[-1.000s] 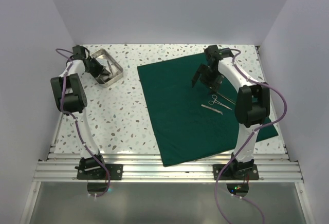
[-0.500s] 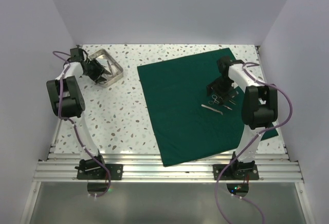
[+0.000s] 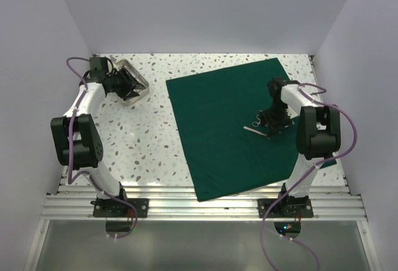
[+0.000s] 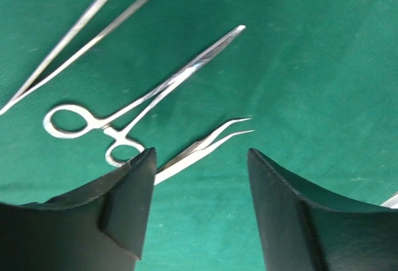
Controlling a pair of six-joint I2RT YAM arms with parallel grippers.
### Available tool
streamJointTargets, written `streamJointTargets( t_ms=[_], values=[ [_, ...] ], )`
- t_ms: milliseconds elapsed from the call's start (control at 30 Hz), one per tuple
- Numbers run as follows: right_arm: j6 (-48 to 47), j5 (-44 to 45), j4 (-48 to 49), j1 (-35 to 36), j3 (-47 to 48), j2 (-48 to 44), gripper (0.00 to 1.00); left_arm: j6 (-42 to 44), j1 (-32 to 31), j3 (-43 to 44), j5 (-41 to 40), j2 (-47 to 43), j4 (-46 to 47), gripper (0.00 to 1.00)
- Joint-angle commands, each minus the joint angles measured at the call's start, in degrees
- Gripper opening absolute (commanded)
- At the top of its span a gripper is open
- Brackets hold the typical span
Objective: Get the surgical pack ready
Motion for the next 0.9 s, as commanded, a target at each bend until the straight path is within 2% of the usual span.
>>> streamJointTargets(
  t_ms=[0, 267, 567, 700, 767, 867],
  values=[
    [5.06, 1.62, -0.52, -0.15, -1.51, -1.49, 0.61, -1.03, -2.11, -1.33, 1.22, -2.62, 1.8, 0.51],
    [7.0, 0.83, 1.32, -0.24, -2.92, 0.1, 0.55, -0.32, -5.98, -0.36, 2.27, -1.92, 1.62, 0.48],
    [7.43, 0.39, 0.62, -0.24, -1.52, 2.74, 0.38, 0.99, -8.53, -0.36, 2.27, -2.53, 1.01, 0.47],
    [7.35, 0.39, -0.61, -0.24, -1.69, 1.95, 0.2, 1.43, -8.53, -0.8, 3.15, -2.79, 1.1, 0.47],
    [6.47, 0.56, -1.84, -0.24, -1.78, 0.02, 0.18, 1.7, -10.46, -0.98, 5.08, -2.97, 1.45, 0.47],
    [3.76, -0.22, -3.51, 0.38, -1.87, -3.5, 0.08, 2.57, -12.04, -1.94, 10.17, -3.5, 4.6, 0.48]
  ],
)
